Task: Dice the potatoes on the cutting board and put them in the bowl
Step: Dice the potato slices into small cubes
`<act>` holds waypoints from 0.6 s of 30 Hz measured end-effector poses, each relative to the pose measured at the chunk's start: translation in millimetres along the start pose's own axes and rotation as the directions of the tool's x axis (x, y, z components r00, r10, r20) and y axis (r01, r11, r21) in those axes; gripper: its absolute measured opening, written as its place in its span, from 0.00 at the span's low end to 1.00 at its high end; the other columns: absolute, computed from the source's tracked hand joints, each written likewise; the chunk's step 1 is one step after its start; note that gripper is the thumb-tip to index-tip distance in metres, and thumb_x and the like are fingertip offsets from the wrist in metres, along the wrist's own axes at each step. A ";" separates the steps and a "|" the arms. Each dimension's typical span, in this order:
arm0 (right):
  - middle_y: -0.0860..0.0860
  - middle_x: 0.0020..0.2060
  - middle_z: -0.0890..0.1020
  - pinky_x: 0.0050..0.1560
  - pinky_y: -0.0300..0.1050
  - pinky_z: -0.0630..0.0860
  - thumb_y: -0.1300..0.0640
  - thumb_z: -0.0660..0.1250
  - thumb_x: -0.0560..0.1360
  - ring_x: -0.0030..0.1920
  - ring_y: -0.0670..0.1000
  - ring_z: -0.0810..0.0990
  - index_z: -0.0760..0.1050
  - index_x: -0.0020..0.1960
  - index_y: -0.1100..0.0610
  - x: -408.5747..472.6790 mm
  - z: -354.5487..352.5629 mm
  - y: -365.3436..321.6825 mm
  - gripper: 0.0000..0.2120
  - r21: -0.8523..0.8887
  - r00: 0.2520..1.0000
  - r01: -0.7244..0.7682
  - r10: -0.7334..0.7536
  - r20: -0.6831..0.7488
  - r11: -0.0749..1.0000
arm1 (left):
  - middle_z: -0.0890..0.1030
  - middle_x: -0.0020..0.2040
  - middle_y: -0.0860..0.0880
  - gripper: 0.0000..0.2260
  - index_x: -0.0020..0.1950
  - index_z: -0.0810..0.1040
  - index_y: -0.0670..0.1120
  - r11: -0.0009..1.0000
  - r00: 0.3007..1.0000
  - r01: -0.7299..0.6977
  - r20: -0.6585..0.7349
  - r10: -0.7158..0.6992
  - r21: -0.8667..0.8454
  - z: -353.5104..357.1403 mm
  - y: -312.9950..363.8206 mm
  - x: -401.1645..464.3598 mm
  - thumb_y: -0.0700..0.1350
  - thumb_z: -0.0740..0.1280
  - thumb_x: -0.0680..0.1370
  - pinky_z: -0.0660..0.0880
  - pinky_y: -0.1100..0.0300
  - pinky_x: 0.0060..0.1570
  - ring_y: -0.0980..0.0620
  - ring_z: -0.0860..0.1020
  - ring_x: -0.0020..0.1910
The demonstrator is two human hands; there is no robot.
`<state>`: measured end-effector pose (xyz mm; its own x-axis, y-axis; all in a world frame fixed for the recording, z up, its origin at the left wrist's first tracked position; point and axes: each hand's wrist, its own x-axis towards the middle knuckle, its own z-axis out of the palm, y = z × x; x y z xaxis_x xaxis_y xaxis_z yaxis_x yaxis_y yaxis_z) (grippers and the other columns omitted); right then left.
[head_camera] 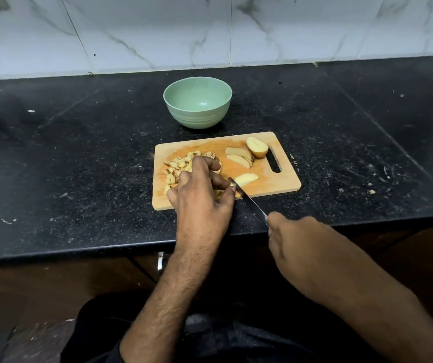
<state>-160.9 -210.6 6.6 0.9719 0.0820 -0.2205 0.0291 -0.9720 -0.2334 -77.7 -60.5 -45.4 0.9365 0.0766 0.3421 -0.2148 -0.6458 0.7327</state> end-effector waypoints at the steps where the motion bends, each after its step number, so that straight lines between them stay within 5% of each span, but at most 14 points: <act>1: 0.48 0.33 0.73 0.33 0.47 0.70 0.48 0.48 0.85 0.32 0.47 0.72 0.60 0.46 0.47 -5.0 -0.1 2.9 0.10 0.014 1.000 -0.005 0.005 0.002 1.000 | 0.79 0.43 0.61 0.20 0.55 0.65 0.57 1.000 1.000 -0.004 -0.011 0.004 0.000 0.5 -0.4 -0.9 0.46 0.74 0.74 0.56 0.56 0.50 0.59 0.70 0.52; 11: 0.47 0.31 0.75 0.32 0.42 0.72 0.43 0.49 0.83 0.29 0.45 0.74 0.62 0.44 0.47 -27.2 -4.1 15.4 0.12 0.051 0.993 -0.061 0.066 -0.099 0.997 | 0.77 0.50 0.62 0.13 0.58 0.74 0.54 0.994 0.998 -0.021 -0.050 0.026 0.103 1.9 0.8 -2.9 0.47 0.73 0.76 0.53 0.58 0.49 0.58 0.67 0.53; 14: 0.48 0.29 0.74 0.33 0.45 0.74 0.44 0.51 0.83 0.28 0.46 0.73 0.63 0.43 0.48 -20.8 -1.7 22.0 0.13 0.088 0.979 -0.064 0.079 -0.189 0.994 | 0.75 0.52 0.62 0.08 0.54 0.79 0.56 0.988 0.997 -0.080 0.005 0.080 0.134 1.1 0.0 -1.1 0.53 0.71 0.77 0.55 0.56 0.49 0.57 0.67 0.54; 18: 0.47 0.30 0.75 0.37 0.50 0.77 0.44 0.51 0.82 0.32 0.47 0.75 0.63 0.42 0.48 -8.5 3.6 34.4 0.12 0.097 0.970 -0.099 0.118 -0.212 0.990 | 0.72 0.58 0.59 0.15 0.61 0.80 0.58 0.952 0.980 -0.172 0.140 0.140 0.254 0.9 4.8 6.6 0.60 0.69 0.76 0.55 0.55 0.51 0.58 0.61 0.56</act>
<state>-169.0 -244.0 -3.0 0.9958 -0.0819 -0.0408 -0.0904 -0.9492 -0.3013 -72.3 -63.8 -40.1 0.9267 -0.1213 0.3557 -0.2953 -0.8205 0.4894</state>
